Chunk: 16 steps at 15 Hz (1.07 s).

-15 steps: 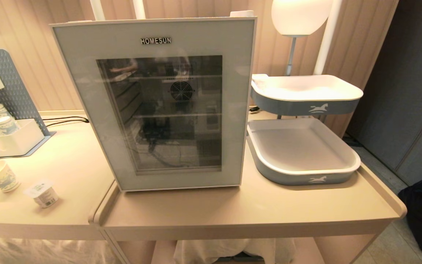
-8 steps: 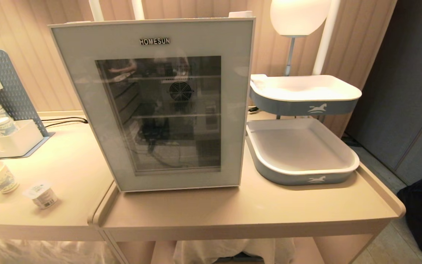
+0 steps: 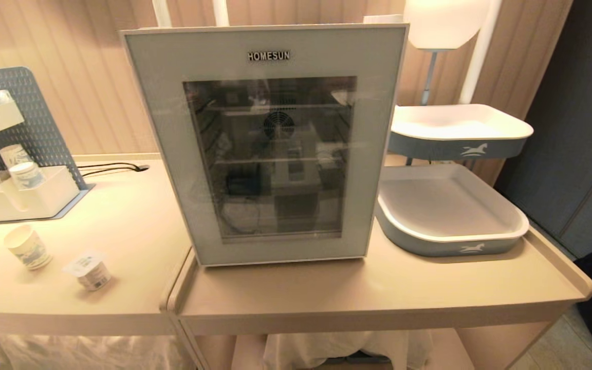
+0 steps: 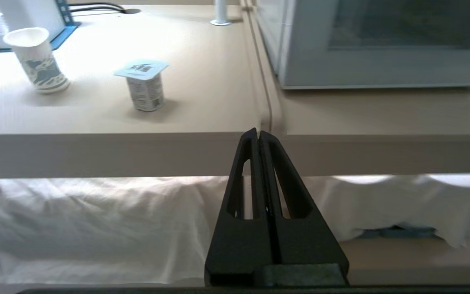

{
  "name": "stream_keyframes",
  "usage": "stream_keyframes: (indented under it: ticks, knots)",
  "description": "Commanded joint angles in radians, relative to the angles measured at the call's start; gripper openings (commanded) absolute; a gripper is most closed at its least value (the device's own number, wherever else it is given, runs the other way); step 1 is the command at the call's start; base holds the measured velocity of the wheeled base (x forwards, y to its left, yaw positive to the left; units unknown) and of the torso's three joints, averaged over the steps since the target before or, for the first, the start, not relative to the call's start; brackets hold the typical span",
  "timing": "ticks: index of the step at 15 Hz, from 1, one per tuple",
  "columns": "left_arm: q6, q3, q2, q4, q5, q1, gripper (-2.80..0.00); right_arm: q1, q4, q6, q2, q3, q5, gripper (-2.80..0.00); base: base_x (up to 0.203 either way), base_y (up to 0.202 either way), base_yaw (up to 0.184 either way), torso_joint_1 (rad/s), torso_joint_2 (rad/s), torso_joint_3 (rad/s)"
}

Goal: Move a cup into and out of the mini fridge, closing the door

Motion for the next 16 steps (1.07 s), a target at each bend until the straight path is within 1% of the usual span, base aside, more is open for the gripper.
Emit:
stream_keyframes:
  ticks: [1,9,12,16]
  knots:
    - [-0.001,0.000,0.000,0.000,-0.002,0.001,-2.80,0.003,0.005,0.001,0.003,0.000,0.000,-2.80,-0.133,0.130,-0.007,0.006,0.01,0.002]
    - [0.001,0.000,0.000,0.003,-0.002,0.001,-2.80,0.003,0.003,0.002,0.002,0.000,-0.001,-2.80,-0.185,0.188,0.001,0.003,0.00,0.001]
    - [0.001,-0.001,0.000,0.003,-0.002,0.001,-2.80,0.003,0.003,0.002,0.002,0.000,-0.001,-2.80,-0.013,0.108,0.002,0.003,0.00,0.001]
    - [0.001,-0.001,0.000,0.003,-0.002,0.001,-2.80,0.002,0.003,0.004,0.003,0.000,-0.001,-2.80,0.000,0.187,-0.001,0.004,0.00,0.005]
